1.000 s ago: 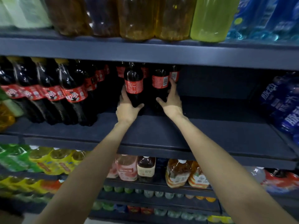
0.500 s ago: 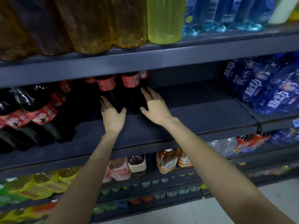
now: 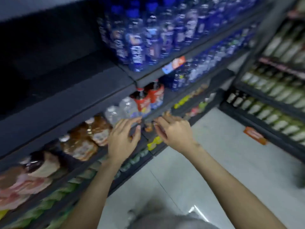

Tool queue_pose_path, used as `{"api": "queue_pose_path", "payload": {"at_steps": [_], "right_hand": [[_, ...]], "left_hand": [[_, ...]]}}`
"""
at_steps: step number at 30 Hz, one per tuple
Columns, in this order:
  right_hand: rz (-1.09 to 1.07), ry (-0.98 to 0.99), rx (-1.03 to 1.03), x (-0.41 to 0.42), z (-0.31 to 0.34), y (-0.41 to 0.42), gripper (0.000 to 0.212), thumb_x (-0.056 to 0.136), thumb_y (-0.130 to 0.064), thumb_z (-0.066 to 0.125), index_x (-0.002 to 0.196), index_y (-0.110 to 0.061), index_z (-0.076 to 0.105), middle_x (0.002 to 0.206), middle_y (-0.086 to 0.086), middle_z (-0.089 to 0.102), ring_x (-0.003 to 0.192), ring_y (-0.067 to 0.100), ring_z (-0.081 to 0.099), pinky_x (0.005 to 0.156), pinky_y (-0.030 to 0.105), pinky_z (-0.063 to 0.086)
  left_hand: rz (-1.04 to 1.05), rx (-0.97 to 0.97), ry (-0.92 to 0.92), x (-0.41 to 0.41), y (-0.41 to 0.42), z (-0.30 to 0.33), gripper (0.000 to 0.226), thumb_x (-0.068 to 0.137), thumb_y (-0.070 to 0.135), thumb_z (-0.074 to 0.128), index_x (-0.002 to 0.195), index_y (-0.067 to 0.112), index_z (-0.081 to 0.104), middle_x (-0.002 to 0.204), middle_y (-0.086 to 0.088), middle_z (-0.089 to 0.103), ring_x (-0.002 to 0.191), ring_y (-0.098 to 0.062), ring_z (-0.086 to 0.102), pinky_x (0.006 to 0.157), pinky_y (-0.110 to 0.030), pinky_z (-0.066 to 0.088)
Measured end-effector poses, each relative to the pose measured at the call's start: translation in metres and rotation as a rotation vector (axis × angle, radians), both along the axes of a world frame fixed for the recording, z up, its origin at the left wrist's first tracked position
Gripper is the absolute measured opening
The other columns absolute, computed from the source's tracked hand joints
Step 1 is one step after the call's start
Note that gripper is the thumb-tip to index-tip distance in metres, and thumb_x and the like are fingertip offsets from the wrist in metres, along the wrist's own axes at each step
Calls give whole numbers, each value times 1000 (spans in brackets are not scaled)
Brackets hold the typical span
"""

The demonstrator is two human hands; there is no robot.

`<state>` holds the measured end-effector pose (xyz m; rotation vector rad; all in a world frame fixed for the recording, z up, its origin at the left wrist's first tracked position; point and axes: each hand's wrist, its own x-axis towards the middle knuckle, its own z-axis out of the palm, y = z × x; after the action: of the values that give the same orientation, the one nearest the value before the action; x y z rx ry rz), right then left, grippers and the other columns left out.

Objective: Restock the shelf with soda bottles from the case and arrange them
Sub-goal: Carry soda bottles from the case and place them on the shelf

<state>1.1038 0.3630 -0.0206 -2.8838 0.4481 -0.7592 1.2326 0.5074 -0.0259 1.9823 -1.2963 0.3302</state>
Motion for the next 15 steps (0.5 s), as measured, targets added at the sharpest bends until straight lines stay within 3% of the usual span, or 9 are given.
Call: {"api": "queue_pose_path", "payload": {"at_steps": [3,5,7,9,11,15], "right_hand": [[-269,77,135,-117,-36,-56,18,83,-27,54,87,-15,66,75,0,64,68,23,64,49,29,47],[-450,142,226,-188,-56,-87,20,79,-25,65,97,-16,68,85,0,68,75,22,66,51,25,47],[-614,243,401,-257,-76,-115,32,86,-25,63,117,-17,61,109,2,65,96,25,63,67,30,49],[-761,312,572,-319,-95,-144,40,93,-28,53,132,-18,49,125,4,56,113,26,53,82,33,45],[-882,372,627,-374,-111,-173,43,94,-30,50,136,-19,44,129,5,52,117,26,49,87,33,43],[-1075,474,733,-483,-135,-236,44,94,-30,49,136,-20,43,129,7,54,116,29,49,88,34,42]], "left_hand": [[-181,74,123,-82,-88,-39,23,91,25,54,105,16,69,96,3,72,90,-12,62,81,-26,47],[-258,225,269,-135,-145,-61,20,88,24,58,102,18,71,93,2,73,85,-11,64,77,-26,48],[-342,470,472,-183,-204,-89,18,85,21,62,100,19,71,91,-4,73,84,-17,67,78,-30,53],[-432,690,572,-224,-266,-122,16,79,35,60,94,33,67,90,-6,73,86,-24,69,82,-39,55],[-492,826,590,-266,-330,-153,18,72,50,55,87,44,63,92,-2,73,90,-24,69,85,-41,54],[-653,1091,454,-381,-442,-154,25,87,29,58,112,29,65,114,4,67,108,-20,61,88,-26,44]]}}
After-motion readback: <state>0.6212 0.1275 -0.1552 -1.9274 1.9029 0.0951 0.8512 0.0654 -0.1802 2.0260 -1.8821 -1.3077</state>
